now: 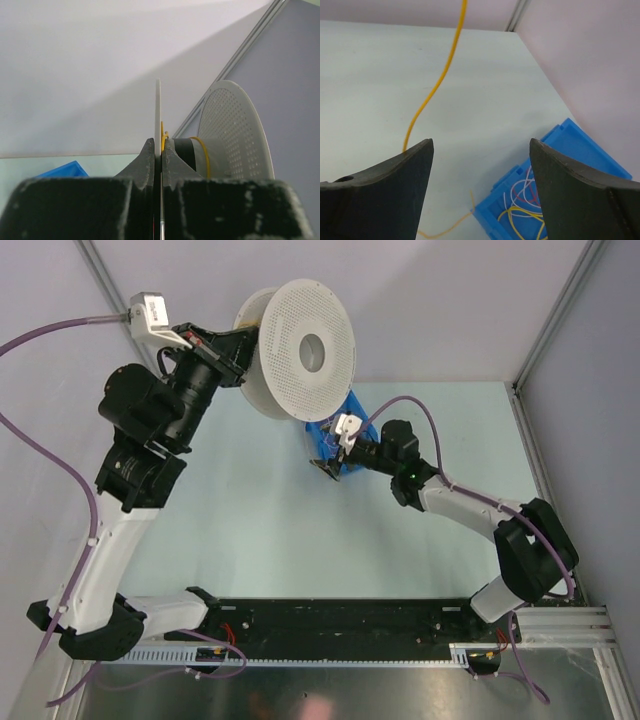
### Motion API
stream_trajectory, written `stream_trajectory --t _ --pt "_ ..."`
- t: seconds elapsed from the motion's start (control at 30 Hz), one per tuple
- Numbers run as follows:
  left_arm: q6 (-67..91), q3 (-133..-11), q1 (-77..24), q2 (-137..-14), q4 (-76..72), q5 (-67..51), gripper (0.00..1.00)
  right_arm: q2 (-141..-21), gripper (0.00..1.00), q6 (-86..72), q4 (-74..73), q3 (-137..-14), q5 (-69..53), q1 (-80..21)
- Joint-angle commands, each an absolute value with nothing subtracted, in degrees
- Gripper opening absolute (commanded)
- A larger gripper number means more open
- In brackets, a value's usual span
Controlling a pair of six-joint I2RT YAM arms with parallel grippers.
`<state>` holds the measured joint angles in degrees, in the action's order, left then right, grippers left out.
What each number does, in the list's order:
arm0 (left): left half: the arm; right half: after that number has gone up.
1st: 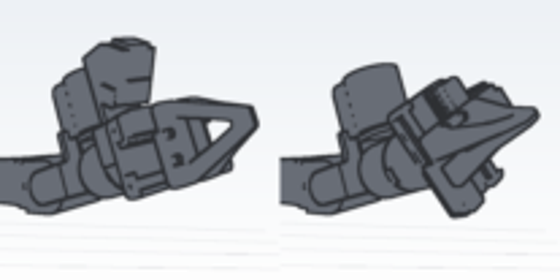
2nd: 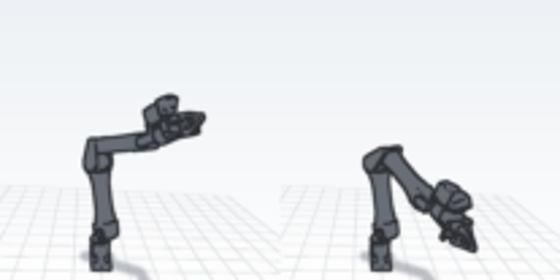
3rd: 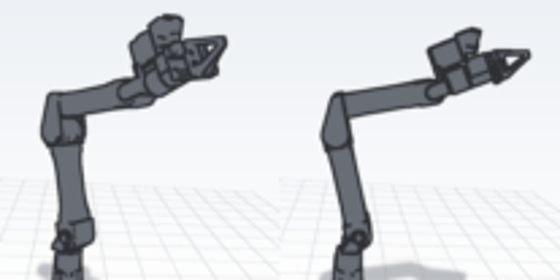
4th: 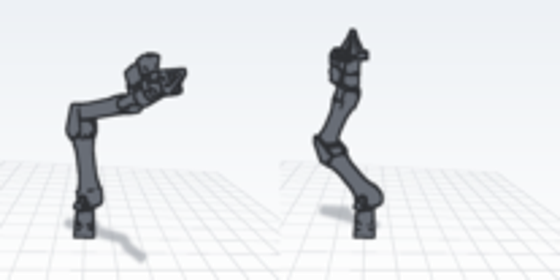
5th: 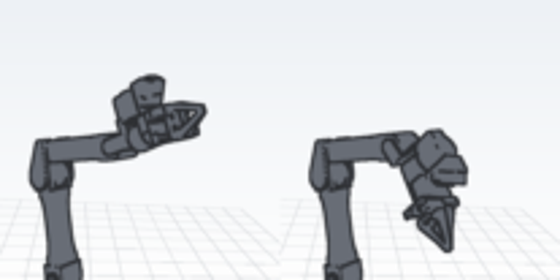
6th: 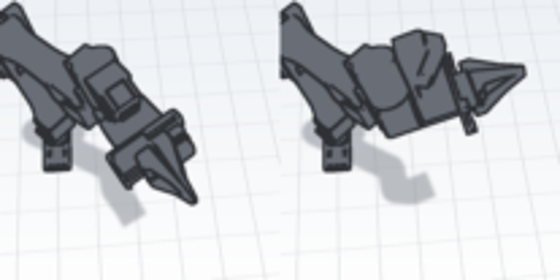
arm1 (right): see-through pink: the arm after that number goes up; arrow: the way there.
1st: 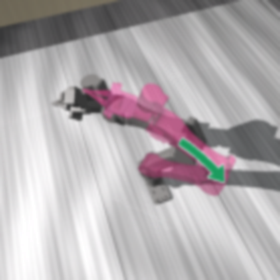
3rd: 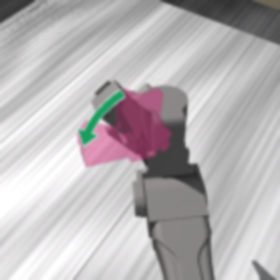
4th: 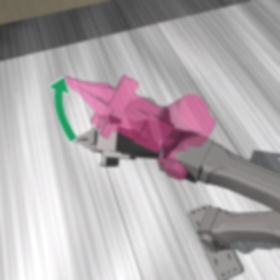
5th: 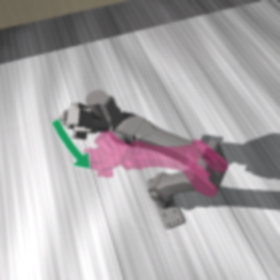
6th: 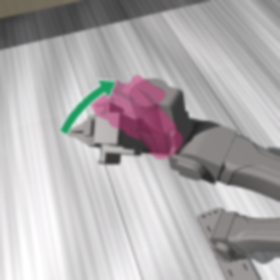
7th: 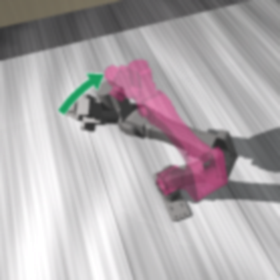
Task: Wrap the cables
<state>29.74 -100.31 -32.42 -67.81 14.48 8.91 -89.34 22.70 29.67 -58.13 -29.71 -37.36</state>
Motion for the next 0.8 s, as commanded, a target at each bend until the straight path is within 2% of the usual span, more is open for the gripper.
stream_trajectory --t 0.0,0.17,0.4,0.63,0.77 --pt "31.82 -100.91 -32.15 -66.15 9.09 9.84 0.0 -86.17 0.82 25.63 27.18 -58.36 -29.01 -34.86" --pt "31.31 -100.46 -32.16 -65.77 9.05 9.97 0.0 -83.8 0.84 26.33 23.54 -58.36 -27.73 -31.43" --pt "31.11 -99.03 -32.14 -65.17 9.09 10.18 0.0 -79.48 0.9 22.52 18.6 -58.4 -30.8 -33.01" --pt "31.7 -98.52 -32.09 -64.96 9.07 10.2 0.0 -84.54 0.9 18.7 24.87 -58.45 -32.0 -37.59" --pt "32.45 -98.55 -31.73 -64.65 8.99 9.4 0.0 -87.7 0.87 18.32 27.61 -58.45 -29.26 -39.92"
